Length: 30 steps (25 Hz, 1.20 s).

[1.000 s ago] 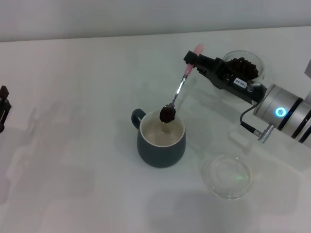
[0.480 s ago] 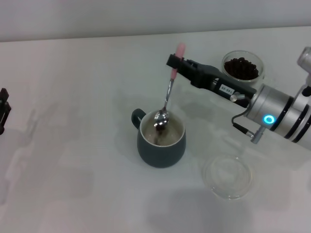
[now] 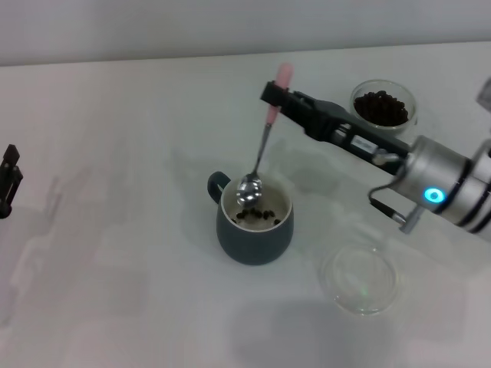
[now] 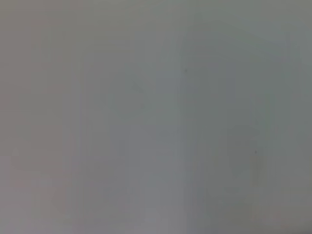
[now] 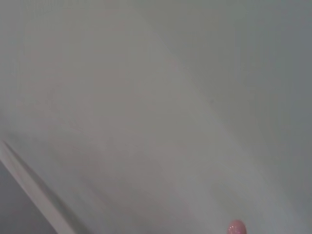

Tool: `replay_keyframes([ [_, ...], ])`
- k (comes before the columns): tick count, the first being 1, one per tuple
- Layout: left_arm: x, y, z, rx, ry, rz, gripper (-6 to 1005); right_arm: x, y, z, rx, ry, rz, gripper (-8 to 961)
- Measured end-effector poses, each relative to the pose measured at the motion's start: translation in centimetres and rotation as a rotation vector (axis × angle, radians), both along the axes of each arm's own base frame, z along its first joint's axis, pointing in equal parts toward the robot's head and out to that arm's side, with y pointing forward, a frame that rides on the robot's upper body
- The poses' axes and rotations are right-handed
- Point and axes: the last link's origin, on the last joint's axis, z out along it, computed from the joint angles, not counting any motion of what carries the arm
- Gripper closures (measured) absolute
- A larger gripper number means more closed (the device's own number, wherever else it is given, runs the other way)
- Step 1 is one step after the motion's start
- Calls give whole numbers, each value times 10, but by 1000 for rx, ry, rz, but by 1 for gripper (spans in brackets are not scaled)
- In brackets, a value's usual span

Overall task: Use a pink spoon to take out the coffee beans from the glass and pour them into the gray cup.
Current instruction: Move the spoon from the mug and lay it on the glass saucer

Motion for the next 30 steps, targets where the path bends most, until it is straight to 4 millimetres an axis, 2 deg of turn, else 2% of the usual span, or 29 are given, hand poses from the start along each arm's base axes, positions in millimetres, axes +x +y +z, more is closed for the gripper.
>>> replay_keyframes([
  [6, 0, 0, 0, 1, 0, -1, 406, 14, -19, 23, 13, 101, 2, 808],
  [11, 1, 2, 1, 3, 1, -6, 406, 45, -40, 43, 52, 76, -44, 807],
  [16, 1, 3, 3, 9, 2, -7, 406, 75, -66, 55, 69, 43, -124, 807],
  [23, 2, 6, 4, 14, 30, -18, 406, 94, -86, 50, 29, 10, -215, 807],
  [30, 6, 8, 3, 19, 36, -34, 406, 103, -89, 36, -20, -34, -278, 807],
])
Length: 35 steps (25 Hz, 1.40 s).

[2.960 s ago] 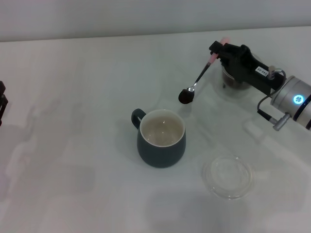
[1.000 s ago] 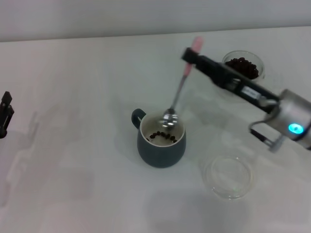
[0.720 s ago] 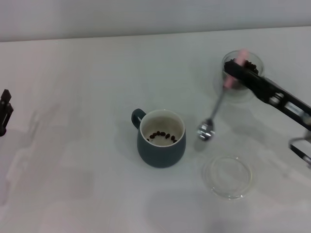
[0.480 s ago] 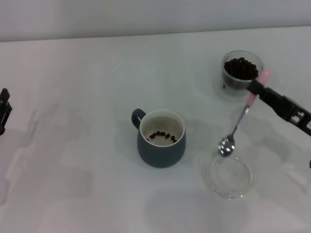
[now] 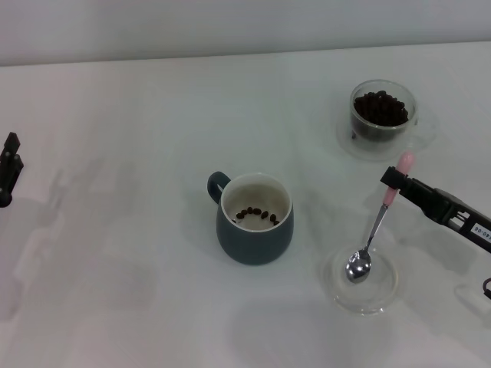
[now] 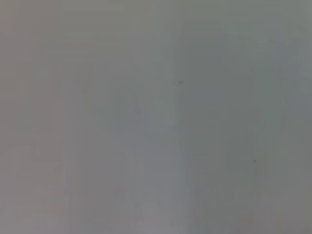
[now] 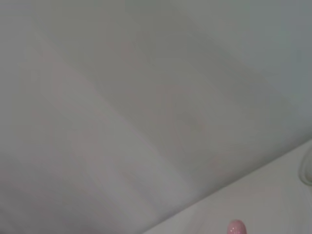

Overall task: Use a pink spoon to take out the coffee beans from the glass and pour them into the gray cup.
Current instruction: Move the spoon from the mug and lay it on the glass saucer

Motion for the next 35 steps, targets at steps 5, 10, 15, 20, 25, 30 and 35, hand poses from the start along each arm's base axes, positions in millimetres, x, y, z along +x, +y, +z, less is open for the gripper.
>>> replay_keyframes([
  [5, 0, 0, 0, 2, -1, 2, 407, 6, -1, -2, -8, -20, -37, 807],
  [10, -1, -1, 0, 4, -3, 7, 407, 11, -4, -6, -21, -31, -72, 806],
  [15, -1, -2, 0, 1, -2, 6, 407, 15, -5, -12, -46, -37, -108, 806],
  [20, -1, -2, 0, 5, -4, 7, 407, 14, -6, -15, -65, -32, -112, 806],
  [25, -2, -1, 1, 6, -2, 7, 407, 14, -7, -17, -91, -13, -122, 806],
  [30, -1, 0, 1, 7, -3, 4, 407, 13, -8, -20, -117, -2, -132, 806],
  [35, -1, 0, 1, 6, -3, 5, 406, 14, -6, -21, -123, -8, -137, 806],
])
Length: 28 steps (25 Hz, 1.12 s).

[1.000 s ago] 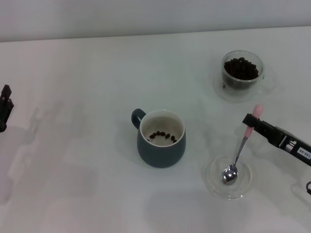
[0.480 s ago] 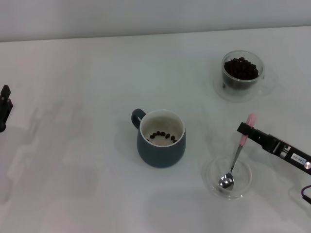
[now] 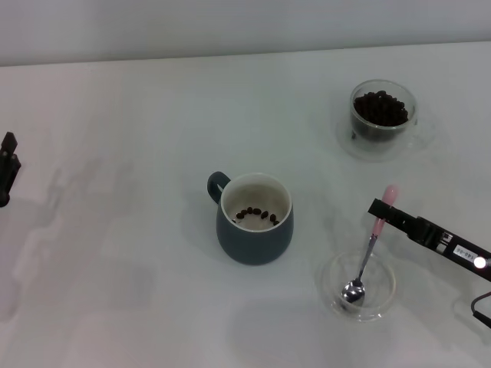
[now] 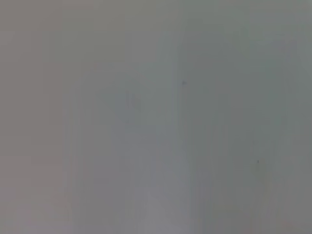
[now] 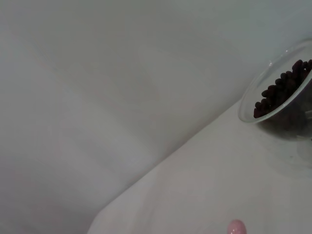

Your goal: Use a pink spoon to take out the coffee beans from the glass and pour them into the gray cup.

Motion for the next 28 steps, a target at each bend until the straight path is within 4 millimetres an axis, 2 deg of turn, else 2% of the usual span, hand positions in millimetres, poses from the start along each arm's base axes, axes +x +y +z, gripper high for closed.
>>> replay_keyframes([
  [16, -1, 0, 1, 1, 3, 2, 406, 4, 5, -1, -18, -18, -28, 805],
  [22, 0, 1, 1, 3, 2, 0, 406, 3, 6, 0, -14, -17, -26, 729],
  [28, -3, 0, 3, 11, 3, 9, 406, 0, 14, 18, 60, 0, 13, 725],
])
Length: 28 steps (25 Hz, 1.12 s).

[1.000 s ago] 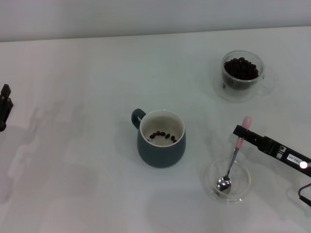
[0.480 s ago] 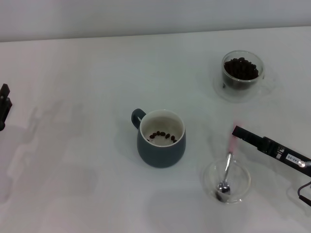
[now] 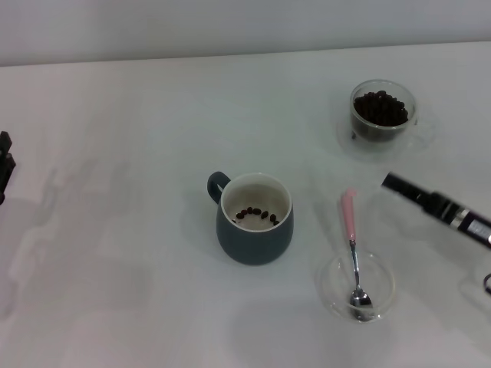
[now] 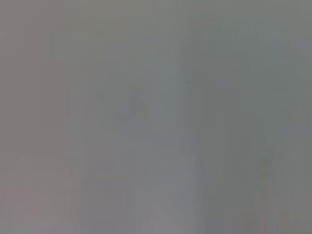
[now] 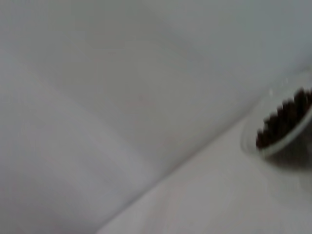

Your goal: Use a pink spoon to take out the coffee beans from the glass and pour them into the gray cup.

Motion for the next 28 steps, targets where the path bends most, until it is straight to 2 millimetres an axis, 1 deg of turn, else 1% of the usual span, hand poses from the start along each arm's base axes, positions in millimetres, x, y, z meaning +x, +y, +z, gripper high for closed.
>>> replay_keyframes([
  [5, -1, 1, 3, 19, 13, 3, 407, 7, 14, 30, 134, -54, 3, 722],
  [9, -3, 1, 6, 47, 29, 15, 407, 14, 24, 46, 229, -128, -8, 719],
  [15, -2, -2, 7, 72, 24, 13, 407, 27, 30, 69, 423, -248, -52, 715],
  [21, -6, -2, 17, 143, -10, 43, 407, 39, 40, 80, 552, -372, -128, 711],
  [28, -2, -3, 26, 203, -39, 20, 398, 37, 55, 88, 629, -499, -112, 706],
])
